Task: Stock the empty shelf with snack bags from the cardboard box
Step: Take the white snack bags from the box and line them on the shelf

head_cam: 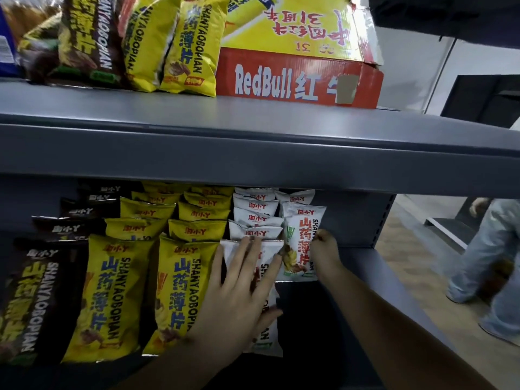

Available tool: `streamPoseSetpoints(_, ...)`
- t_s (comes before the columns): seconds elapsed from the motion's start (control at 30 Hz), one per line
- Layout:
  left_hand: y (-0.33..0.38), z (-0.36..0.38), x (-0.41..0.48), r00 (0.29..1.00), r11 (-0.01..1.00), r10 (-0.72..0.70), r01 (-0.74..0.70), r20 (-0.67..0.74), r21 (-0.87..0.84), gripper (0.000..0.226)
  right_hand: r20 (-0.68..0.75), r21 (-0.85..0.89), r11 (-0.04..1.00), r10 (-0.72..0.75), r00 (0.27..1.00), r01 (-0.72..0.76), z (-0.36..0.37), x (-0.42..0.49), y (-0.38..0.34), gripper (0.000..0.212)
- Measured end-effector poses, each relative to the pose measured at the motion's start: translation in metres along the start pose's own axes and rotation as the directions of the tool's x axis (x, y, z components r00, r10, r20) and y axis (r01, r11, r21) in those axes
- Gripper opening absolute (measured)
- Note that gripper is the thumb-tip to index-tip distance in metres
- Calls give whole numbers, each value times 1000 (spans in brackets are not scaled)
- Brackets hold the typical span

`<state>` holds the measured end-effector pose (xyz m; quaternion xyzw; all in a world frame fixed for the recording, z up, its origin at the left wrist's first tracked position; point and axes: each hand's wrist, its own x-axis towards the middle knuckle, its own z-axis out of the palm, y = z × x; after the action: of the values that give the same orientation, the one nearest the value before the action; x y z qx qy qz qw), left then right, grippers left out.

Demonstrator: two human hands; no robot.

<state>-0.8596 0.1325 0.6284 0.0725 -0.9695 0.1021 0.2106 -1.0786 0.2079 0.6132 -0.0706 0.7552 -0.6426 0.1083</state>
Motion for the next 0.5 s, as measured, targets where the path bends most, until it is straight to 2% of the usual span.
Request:
streamPoseSetpoints(0.1,-4,6,-9,998,999,51,-52,41,14,90,-199,-165,981,-139,970,107,0,-5,1,11)
streamPoseSetpoints(0.17,-7,9,-15,994,995,101,-101,34,19,95,-246,-247,942,-286,926,225,-8,-19,4,24)
streamPoseSetpoints(0.2,-9,10,-16,992,992,120,-121,35,21,98,-221,-347,883,-406,887,317,-14,-28,6,36)
streamPoseSetpoints(0.23,-10,10,-17,990,990,136,-137,37,29,102,-139,-474,766,-552,822,434,-22,-36,8,51)
streamPoseSetpoints(0.27,-12,10,-17,988,988,150,-151,42,37,105,-4,-594,592,-679,734,545,-31,-42,11,66)
streamPoseSetpoints(0.3,-13,10,-17,986,986,161,-162,35,41,108,154,-691,378,-756,637,616,-39,-42,15,81)
streamPoseSetpoints(0.33,-14,10,-17,985,985,168,-169,34,37,110,298,-749,177,-772,562,639,-45,-40,18,94)
streamPoseSetpoints(0.37,-14,11,-16,984,984,174,-175,32,33,112,404,-774,35,-742,535,633,-48,-36,18,104)
streamPoseSetpoints(0.4,-15,12,-15,983,983,178,-179,32,31,114,469,-787,-44,-691,550,615,-49,-33,17,110)
streamPoseSetpoints(0.5,-16,13,-14,983,983,182,-183,28,21,113,545,-809,-147,-551,632,569,-42,-26,9,121)
